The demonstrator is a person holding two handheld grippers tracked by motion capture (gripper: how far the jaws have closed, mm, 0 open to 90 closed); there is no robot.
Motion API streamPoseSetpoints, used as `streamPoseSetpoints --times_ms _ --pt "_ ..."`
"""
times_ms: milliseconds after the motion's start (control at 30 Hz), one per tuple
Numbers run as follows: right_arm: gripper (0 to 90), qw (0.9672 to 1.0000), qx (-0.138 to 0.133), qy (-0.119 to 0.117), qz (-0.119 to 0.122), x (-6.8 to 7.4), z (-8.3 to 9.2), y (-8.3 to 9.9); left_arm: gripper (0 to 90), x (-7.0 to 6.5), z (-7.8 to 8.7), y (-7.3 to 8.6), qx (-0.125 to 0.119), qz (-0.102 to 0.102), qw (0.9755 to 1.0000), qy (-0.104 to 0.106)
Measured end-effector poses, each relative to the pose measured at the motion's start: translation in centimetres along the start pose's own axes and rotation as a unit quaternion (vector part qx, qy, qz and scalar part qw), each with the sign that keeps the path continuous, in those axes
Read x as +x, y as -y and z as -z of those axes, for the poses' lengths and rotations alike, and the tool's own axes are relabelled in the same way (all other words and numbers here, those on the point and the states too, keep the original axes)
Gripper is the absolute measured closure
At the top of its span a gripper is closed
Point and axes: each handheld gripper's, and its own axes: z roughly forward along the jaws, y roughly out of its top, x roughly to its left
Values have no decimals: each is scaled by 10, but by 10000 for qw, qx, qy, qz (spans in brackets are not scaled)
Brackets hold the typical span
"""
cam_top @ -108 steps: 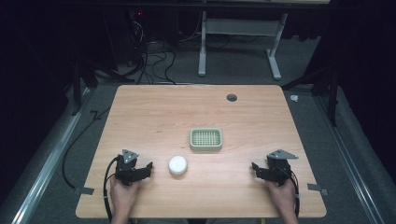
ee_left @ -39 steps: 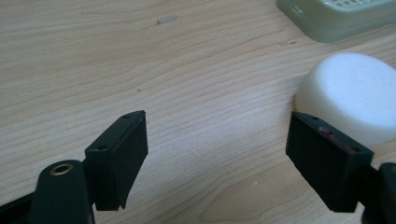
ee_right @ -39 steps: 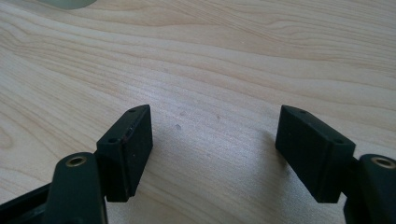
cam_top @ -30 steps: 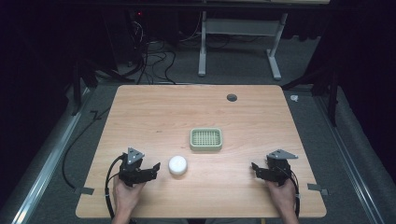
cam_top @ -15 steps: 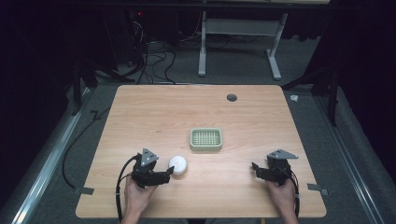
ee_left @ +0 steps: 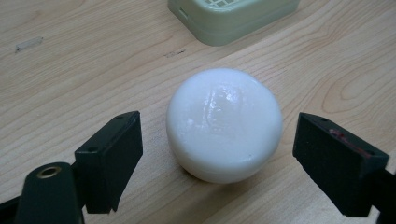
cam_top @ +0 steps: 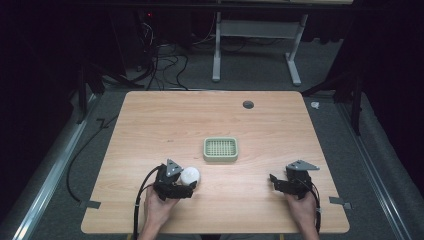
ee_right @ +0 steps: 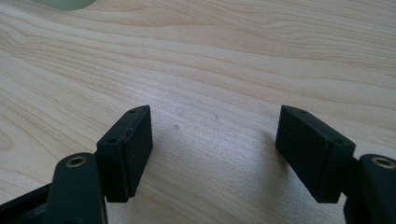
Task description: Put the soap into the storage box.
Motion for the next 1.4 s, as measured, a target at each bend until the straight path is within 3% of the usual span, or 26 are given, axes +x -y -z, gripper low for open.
streamPoseSetpoints --times_ms 300,767,1400 --pt "281 10000 0 0 0 0 0 0 167 -3 -10 -4 68 -37 10000 56" --pt "281 10000 2 -2 3 0 0 0 166 -7 -28 -5 308 -129 9994 -28" --pt "280 10000 0 -4 -2 0 0 0 239 -7 -36 -3 295 -145 9994 -137"
